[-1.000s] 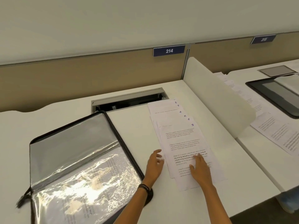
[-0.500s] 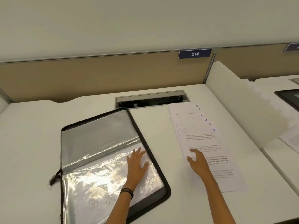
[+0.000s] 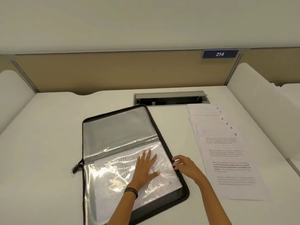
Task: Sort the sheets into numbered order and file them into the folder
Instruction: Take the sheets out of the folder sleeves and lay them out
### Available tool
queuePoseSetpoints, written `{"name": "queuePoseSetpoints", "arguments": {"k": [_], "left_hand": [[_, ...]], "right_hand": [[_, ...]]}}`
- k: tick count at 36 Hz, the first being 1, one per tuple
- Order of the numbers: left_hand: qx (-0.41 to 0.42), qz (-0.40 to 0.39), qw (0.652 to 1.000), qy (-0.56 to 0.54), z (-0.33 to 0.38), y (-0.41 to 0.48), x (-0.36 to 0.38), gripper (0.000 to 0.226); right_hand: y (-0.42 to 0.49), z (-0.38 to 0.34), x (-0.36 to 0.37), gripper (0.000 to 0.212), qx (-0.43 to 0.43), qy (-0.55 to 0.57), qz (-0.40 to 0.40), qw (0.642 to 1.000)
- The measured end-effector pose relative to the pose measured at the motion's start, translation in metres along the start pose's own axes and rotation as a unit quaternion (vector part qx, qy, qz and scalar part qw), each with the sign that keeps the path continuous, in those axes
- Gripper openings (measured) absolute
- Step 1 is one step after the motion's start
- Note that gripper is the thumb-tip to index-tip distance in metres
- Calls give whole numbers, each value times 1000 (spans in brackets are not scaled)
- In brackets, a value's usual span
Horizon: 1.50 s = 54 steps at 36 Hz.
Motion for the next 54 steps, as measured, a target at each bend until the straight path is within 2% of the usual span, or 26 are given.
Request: {"name": "queuePoseSetpoints", "arguments": {"k": [6,8,14,18,22,28,31,35,40,42,48,51,54], "left_hand": [[-23,72,995,-57,-2,-7,-15,44],[-30,95,992,-83,-3,-7,-19,37],[-30,111,984,-136,-3,-9,-34,36],[-47,109,976,-182,-6,-12,-40,36],[-55,80,973,-211,-8,-9,-45,39],[-53,69,961,-261,-3,-7,-69,44],[-42,67,956,-284,4,-7,-86,42],[-24,40,949,-313,15,-11,-109,39],[15,63,952,-301,38,-22,-144,35],[40,67,946,-314,51,-25,-159,34],[113,-22,913,-392,91,-34,-186,31],[146,-79,911,-378,101,-36,-184,32],[152,-141,917,-341,100,-34,-174,34]], "right_hand": [[2,-4,9,21,6,-20,15,1000],[3,-6,10,27,11,-41,20,999],[5,-7,19,31,58,-114,10,992],[6,-14,20,28,38,-113,23,993],[4,-26,15,25,10,-52,48,997],[-7,-50,8,32,-33,56,55,996],[-13,-62,6,25,-36,124,52,990],[-10,-62,5,22,-25,233,55,970],[-4,-61,8,34,-17,332,61,941],[-2,-64,10,31,-23,358,64,931],[3,-71,19,26,-45,435,50,898],[8,-72,23,27,-47,461,29,886],[7,-78,24,31,-53,455,20,889]]}}
Point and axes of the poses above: each hand's wrist, its own y-axis towards the middle knuckle, its own x-axis out of the palm, z = x × y, the point moved 5 cm from there along y, towards the middle knuckle, and after that the axes turned 7 degrees about x, right-handed, at the moved point
